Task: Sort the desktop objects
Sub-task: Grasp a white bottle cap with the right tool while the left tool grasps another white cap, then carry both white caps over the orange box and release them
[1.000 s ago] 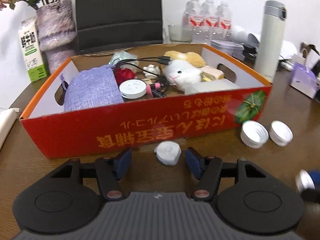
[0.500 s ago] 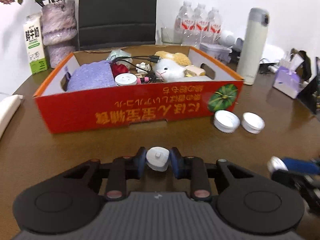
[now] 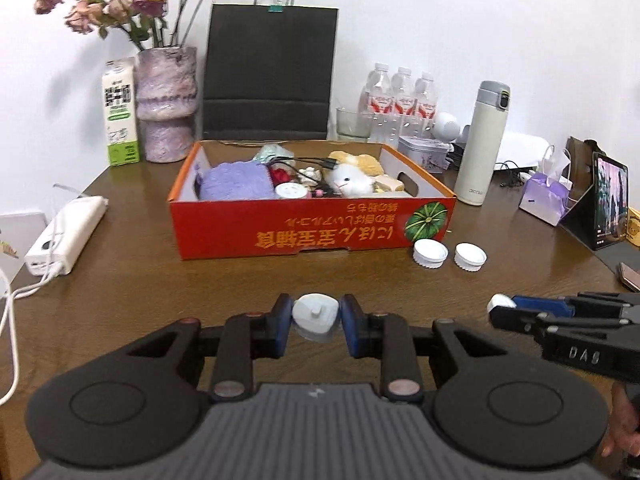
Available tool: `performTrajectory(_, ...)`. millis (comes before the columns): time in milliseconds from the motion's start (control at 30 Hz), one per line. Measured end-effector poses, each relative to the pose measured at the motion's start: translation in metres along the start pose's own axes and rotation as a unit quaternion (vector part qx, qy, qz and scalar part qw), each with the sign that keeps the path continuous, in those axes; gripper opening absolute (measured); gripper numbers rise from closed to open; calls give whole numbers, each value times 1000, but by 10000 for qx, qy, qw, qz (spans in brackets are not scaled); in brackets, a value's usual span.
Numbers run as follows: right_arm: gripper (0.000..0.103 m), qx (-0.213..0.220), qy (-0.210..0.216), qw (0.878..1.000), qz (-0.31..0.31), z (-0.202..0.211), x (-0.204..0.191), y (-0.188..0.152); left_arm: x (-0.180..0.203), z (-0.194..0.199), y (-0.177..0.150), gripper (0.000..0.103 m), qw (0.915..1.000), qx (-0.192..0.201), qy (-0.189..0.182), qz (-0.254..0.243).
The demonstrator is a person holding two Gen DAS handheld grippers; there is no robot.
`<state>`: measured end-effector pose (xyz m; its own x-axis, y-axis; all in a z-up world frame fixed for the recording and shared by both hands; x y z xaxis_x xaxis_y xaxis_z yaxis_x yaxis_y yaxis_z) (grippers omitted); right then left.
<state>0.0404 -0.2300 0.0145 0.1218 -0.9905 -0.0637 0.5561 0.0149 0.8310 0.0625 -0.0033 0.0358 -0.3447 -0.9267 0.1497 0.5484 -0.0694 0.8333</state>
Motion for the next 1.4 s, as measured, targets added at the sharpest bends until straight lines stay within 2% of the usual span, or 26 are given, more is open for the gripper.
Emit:
performTrajectory(200, 27, 111, -49, 9999, -4, 8, 2, 7, -11, 10, 5, 27, 9998, 96, 73, 130)
performTrajectory(467, 27, 202, -78, 9997, -65, 10, 9, 15, -21, 11, 33, 27, 9993, 353, 19, 155)
performTrajectory(600, 27, 245, -163, 9996, -6, 10, 11, 22, -31, 1, 58, 27, 9992, 362, -137, 52)
performTrajectory(767, 27, 647, -130, 9977, 176, 14, 7, 63, -36, -26, 102, 27, 9985, 261, -470, -79)
performTrajectory(900, 27, 770, -87, 9962, 391, 0, -3, 108, -36, -70, 131, 27, 9960, -243, -861, 51)
performTrajectory(1033, 27, 507, 190, 9979, 354, -30, -10, 147, -34, -121, 139, 27, 9899, -961, -1042, 36)
performTrajectory(1133, 27, 147, 427, 9988, 208, -64, -14, 168, -28, -152, 136, 27, 9848, -1336, -1099, -121)
performTrajectory(1233, 27, -206, 554, 9982, 99, -106, -19, 179, -27, -179, 130, 27, 9822, -1595, -957, -273)
performTrajectory(1400, 27, -922, 580, 9940, -82, -171, -22, 176, -36, -205, 120, 27, 9815, -1747, -743, -251)
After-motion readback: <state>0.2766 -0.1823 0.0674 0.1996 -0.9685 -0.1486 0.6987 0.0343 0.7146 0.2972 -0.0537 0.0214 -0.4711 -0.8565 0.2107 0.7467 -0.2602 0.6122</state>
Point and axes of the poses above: each gripper's, at about its wrist camera, not at the fingertips, and z roughly against the way its jaws point, x to its right, y to its top, the point moved 4 cm from there along -z, roughly the way its jaws point, and after that the axes turned 8 degrees about -y, right-handed, at the moved point
